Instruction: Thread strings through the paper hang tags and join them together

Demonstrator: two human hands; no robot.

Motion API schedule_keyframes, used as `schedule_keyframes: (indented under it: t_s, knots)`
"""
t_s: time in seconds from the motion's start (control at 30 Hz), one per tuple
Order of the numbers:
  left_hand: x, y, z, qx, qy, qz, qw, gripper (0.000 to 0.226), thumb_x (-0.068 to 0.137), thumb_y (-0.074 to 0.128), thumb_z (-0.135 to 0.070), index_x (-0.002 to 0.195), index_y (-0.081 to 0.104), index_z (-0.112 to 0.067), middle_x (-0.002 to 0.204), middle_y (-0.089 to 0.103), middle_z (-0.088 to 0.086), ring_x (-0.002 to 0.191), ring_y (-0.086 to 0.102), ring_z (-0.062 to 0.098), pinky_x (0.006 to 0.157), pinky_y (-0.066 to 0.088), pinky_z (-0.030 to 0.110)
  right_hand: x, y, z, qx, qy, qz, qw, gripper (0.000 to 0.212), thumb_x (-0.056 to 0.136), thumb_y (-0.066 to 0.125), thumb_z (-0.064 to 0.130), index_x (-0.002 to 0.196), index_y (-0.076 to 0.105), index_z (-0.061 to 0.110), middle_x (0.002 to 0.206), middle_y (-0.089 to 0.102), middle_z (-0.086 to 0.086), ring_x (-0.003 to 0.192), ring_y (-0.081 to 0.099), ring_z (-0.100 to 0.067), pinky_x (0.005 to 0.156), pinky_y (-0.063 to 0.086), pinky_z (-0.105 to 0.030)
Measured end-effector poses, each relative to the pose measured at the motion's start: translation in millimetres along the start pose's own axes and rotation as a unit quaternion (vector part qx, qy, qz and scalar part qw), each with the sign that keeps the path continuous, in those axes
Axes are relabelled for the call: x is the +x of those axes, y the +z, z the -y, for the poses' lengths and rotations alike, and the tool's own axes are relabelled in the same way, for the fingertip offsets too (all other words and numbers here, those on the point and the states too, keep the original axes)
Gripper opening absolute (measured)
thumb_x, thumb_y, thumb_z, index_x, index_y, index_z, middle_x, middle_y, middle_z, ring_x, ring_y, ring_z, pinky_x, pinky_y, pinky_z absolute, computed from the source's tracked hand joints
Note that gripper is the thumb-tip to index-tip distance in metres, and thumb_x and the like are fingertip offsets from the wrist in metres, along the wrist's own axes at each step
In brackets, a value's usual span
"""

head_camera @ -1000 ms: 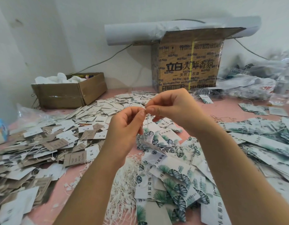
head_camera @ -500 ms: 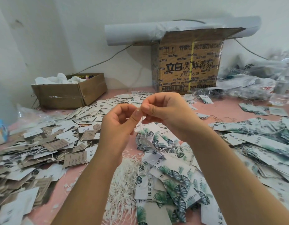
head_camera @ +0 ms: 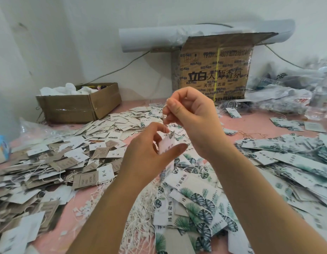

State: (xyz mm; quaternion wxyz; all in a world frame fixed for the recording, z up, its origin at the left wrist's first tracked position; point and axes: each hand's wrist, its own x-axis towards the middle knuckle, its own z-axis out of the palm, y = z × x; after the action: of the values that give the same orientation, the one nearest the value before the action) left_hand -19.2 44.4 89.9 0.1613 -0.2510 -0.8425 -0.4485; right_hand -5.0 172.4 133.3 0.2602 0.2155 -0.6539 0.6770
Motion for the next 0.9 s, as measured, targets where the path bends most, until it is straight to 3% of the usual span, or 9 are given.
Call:
schedule_keyframes:
  t_s: [0.07, 0.13, 0.23, 0.4, 0.53, 0.7, 0.8, 0.9]
  knots:
    - [0, 2, 1, 0.010, 0.004, 0.001, 1.000, 0.038, 0.066, 0.064, -0.064, 0.091, 0.049, -0.040, 0.088, 0.055, -0.015, 0.075, 0.054, -0.002, 0.062, 0.048, 0.023, 0, 0, 0, 0.018, -0.006, 0.011, 1.000, 0.014, 0.087, 0.056, -0.002, 0.078, 0.056, 0.009, 0.063, 0.064, 0.000, 0.057, 0.059, -0.015, 0.060, 0.052, -0.025]
    - [2, 3, 3, -0.014, 0.002, -0.005, 1.000, 0.022, 0.077, 0.070, -0.040, 0.089, 0.051, -0.039, 0.088, 0.056, -0.016, 0.077, 0.054, -0.005, 0.056, 0.045, 0.014, 0, -1, 0, 0.039, -0.013, 0.018, 0.999, 0.013, 0.085, 0.058, -0.003, 0.080, 0.057, 0.008, 0.063, 0.065, -0.001, 0.057, 0.059, -0.015, 0.059, 0.052, -0.025]
    - [3, 1, 5, -0.076, -0.021, 0.002, 0.997, 0.030, 0.081, 0.071, -0.020, 0.085, 0.052, -0.043, 0.084, 0.060, -0.012, 0.069, 0.059, -0.003, 0.047, 0.043, 0.009, 3, -11, 0, 0.049, -0.025, -0.003, 0.998, 0.012, 0.084, 0.059, -0.003, 0.084, 0.057, 0.009, 0.062, 0.067, -0.002, 0.056, 0.058, -0.013, 0.058, 0.053, -0.024]
    - [2, -7, -4, -0.204, -0.034, -0.008, 0.978, 0.039, 0.064, 0.076, -0.033, 0.092, 0.052, -0.045, 0.087, 0.068, 0.003, 0.072, 0.067, 0.010, 0.060, 0.056, 0.026, 8, -39, -11, -0.067, 0.008, -0.048, 0.997, 0.012, 0.083, 0.061, -0.002, 0.080, 0.061, 0.010, 0.062, 0.068, 0.001, 0.056, 0.059, -0.014, 0.058, 0.054, -0.026]
    - [3, -8, -5, -0.280, -0.029, -0.030, 0.959, 0.046, 0.057, 0.073, -0.034, 0.097, 0.050, -0.038, 0.081, 0.070, 0.005, 0.070, 0.068, 0.012, 0.053, 0.053, 0.024, 7, -51, -19, -0.154, 0.094, 0.060, 0.982, 0.012, 0.081, 0.064, -0.001, 0.078, 0.065, 0.011, 0.062, 0.069, 0.001, 0.055, 0.061, -0.010, 0.055, 0.052, -0.020]
    - [5, -6, 3, -0.273, -0.036, -0.067, 0.959, 0.043, 0.060, 0.076, -0.030, 0.094, 0.051, -0.040, 0.096, 0.065, 0.007, 0.078, 0.066, 0.017, 0.065, 0.058, 0.037, 3, -39, -27, -0.138, 0.160, 0.185, 0.960, 0.016, 0.086, 0.059, -0.001, 0.084, 0.066, 0.012, 0.067, 0.068, -0.001, 0.061, 0.063, -0.011, 0.064, 0.055, -0.024]
    - [6, -3, 9, -0.257, -0.043, -0.079, 0.962, 0.040, 0.066, 0.077, -0.022, 0.092, 0.051, -0.039, 0.097, 0.065, 0.003, 0.075, 0.065, 0.011, 0.061, 0.057, 0.030, 3, -34, -29, -0.104, 0.195, 0.229, 0.948, 0.018, 0.092, 0.049, 0.001, 0.090, 0.064, 0.010, 0.078, 0.069, -0.003, 0.072, 0.065, -0.015, 0.071, 0.055, -0.028]
    - [7, -2, 13, -0.239, -0.048, -0.087, 0.966, 0.039, 0.061, 0.075, -0.034, 0.091, 0.050, -0.039, 0.094, 0.066, 0.003, 0.072, 0.065, 0.009, 0.056, 0.052, 0.023, 1, -33, -28, -0.050, 0.218, 0.262, 0.939, 0.014, 0.091, 0.050, 0.018, 0.091, 0.062, 0.010, 0.082, 0.069, -0.002, 0.078, 0.066, -0.016, 0.076, 0.055, -0.029]
